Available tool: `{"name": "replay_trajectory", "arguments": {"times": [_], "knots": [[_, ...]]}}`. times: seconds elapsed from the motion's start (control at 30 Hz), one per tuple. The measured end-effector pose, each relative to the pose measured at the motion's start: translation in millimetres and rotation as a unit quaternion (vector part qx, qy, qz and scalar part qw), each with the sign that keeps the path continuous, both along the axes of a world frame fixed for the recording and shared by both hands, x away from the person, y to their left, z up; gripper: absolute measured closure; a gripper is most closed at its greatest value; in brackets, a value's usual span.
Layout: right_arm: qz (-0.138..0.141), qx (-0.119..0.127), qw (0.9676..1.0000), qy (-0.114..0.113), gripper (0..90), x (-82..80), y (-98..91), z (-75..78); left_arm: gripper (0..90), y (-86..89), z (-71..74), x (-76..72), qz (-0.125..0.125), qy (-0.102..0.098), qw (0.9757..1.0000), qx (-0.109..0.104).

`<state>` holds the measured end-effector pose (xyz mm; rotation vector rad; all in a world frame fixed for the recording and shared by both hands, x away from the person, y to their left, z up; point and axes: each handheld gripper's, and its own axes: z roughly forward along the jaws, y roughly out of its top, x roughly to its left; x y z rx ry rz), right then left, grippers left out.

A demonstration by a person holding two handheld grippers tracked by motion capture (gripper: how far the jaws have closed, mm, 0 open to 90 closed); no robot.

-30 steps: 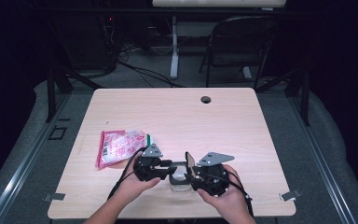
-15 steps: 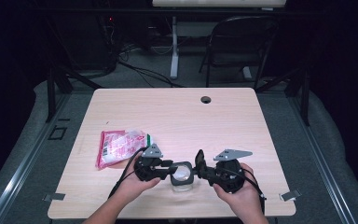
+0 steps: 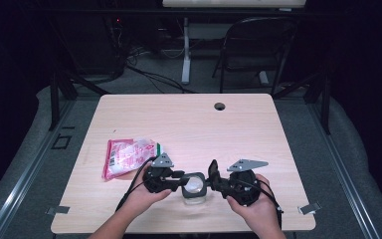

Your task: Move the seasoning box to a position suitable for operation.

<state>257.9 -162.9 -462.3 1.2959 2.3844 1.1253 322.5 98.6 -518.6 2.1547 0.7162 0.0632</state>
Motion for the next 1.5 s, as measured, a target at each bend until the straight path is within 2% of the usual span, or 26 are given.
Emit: {"name": "replay_trajectory", "arguments": {"times": [0.17,0.37,0.57,0.8,0.97,1.1,1.23,1.27,1.5], "knots": [[0.001,-0.004,1.0000,0.002,67.3,-0.3,2.0,-0.9,63.7,-0.3,0.4,0.6,0.003,0.004,1.0000,0.001],[0.006,-0.003,1.0000,0.004,63.2,1.2,5.5,-7.0,61.3,2.7,2.4,2.1,0.019,0.000,0.9998,-0.011],[0.008,-0.009,0.9998,0.015,62.1,2.1,8.9,-15.3,59.4,3.1,3.2,4.2,0.011,-0.001,0.9998,-0.019],[0.006,-0.014,0.9998,0.016,66.4,0.4,9.6,-20.3,59.7,-1.0,2.5,5.4,0.007,-0.006,0.9999,-0.013],[0.000,-0.018,0.9995,0.026,72.7,-0.7,8.6,-24.1,66.1,-5.0,0.5,5.3,-0.004,-0.005,1.0000,-0.001],[-0.002,-0.015,0.9996,0.023,77.2,-0.4,7.5,-26.0,67.9,-6.9,0.5,4.4,-0.009,-0.017,0.9997,0.012],[-0.002,-0.002,0.9997,0.025,78.4,0.1,5.9,-27.5,68.2,-7.0,0.6,4.7,-0.009,-0.016,0.9998,0.012],[-0.004,-0.003,0.9995,0.031,78.6,-0.3,5.5,-26.9,68.2,-7.1,0.6,4.6,-0.009,-0.015,0.9998,0.012],[-0.007,-0.002,0.9997,0.025,79.2,-0.3,4.8,-27.6,68.6,-7.7,0.7,4.3,-0.009,-0.015,0.9998,0.011]]}}
